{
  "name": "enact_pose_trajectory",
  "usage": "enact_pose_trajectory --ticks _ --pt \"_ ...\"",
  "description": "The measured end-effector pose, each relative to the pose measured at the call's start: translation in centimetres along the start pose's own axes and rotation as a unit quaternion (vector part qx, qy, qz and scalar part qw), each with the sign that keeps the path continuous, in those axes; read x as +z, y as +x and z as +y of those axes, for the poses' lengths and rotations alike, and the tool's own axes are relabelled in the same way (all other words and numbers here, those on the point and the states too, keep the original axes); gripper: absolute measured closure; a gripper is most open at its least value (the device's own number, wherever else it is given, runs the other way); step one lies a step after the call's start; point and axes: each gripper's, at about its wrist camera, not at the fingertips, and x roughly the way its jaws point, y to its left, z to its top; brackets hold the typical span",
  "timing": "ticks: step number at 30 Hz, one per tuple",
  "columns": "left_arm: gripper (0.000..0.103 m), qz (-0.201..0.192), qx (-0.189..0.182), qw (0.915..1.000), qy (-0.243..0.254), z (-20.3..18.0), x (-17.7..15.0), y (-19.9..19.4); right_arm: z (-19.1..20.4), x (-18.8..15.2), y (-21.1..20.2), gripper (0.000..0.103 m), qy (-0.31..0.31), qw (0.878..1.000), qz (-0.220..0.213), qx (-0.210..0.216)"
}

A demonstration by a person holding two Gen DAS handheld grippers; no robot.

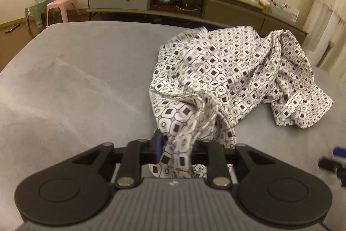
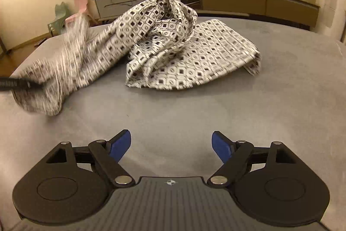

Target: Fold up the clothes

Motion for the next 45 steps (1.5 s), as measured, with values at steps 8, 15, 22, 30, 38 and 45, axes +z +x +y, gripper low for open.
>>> enact_pose_trajectory --ticks 8,15,22,30,38,45 --pt "0.03 0.002 -0.018 0.9996 0.023 0.0 0.5 1.0 0.7 7.9 7.7 0.018 -0.003 0.999 -0.004 -0.034" --pt "0.095 -0.001 -0.005 1.0 0.0 1.5 0.8 1.2 0.5 10.1 6.2 0.092 0.023 0.999 -0.035 -0.01" --pt "0.096 -0.019 -0.026 0.9993 -0.02 2.0 1.4 -0.9 -5.2 5.1 -3.5 0.092 0.06 0.993 -0.055 -0.085" --pt "0.096 -0.027 -0.033 0.9989 -0.019 1.2 1.2 -1.8 1.8 6.0 -4.4 0.015 -0.04 0.985 -0.106 -0.129" --pt "0.096 -0.024 -0.043 0.9983 -0.029 1.8 1.4 -1.8 11.7 13.4 7.7 0.015 -0.042 0.998 -0.037 0.02" --pt "0.096 -0.02 -0.052 0.9977 -0.037 2.7 1.5 -1.2 10.7 14.4 12.1 0.103 0.047 0.997 0.01 0.058"
